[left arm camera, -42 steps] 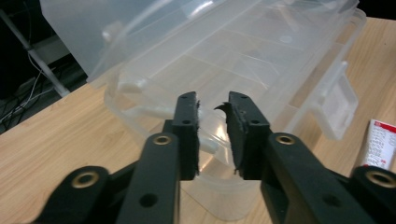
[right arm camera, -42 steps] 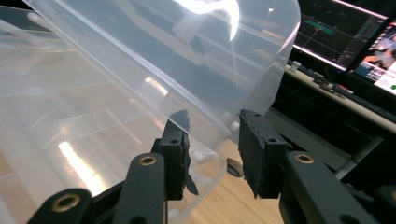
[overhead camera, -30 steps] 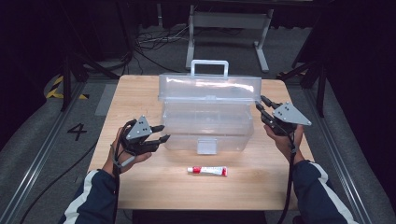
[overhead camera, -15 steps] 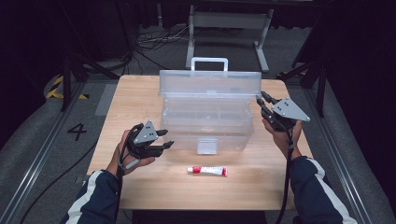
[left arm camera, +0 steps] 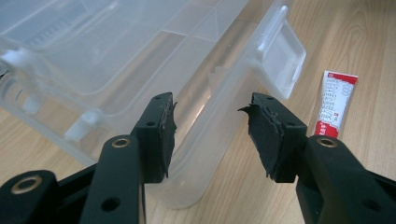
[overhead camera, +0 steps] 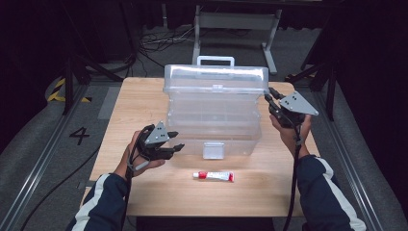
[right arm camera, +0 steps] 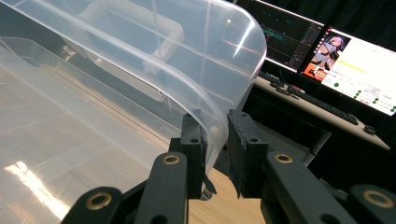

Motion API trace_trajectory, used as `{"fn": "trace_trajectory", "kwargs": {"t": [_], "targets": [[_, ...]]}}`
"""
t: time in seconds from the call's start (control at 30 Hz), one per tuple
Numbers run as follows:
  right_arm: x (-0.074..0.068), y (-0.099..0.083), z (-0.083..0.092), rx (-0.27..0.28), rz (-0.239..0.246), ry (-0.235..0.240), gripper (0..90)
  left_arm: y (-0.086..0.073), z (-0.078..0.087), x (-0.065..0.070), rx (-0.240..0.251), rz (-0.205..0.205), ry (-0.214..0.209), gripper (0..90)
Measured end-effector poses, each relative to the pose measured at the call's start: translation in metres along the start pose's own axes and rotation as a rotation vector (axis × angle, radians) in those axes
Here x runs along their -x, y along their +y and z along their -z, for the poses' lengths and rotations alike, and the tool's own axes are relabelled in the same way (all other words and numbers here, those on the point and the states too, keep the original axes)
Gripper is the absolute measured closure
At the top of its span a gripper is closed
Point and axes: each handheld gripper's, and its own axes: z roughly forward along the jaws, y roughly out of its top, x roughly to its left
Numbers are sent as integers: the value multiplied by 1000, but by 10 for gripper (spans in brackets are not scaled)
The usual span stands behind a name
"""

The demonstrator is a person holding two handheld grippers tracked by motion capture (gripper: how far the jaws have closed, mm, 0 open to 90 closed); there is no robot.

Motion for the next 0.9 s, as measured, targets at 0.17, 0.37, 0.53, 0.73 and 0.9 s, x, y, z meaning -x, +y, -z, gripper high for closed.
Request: {"fn": "trace_trajectory", "kwargs": {"t": [0.17,0.37,0.53,0.73,0.9], "targets": [[3,5,-4,-11,-4,-1,776,3,-8,2,-25,-27,-8,540],[6,8,-8,-15,-11,1,778,4,-17,0,-36,-24,-28,560],[8,9,-9,-17,-18,10,778,3,-21,-3,-46,-17,-30,568],[9,12,-12,-20,-20,-2,783,2,-26,-7,-57,-14,-29,597],[12,14,-15,-22,-22,0,786,1,-29,-10,-91,-36,-28,634]]}}
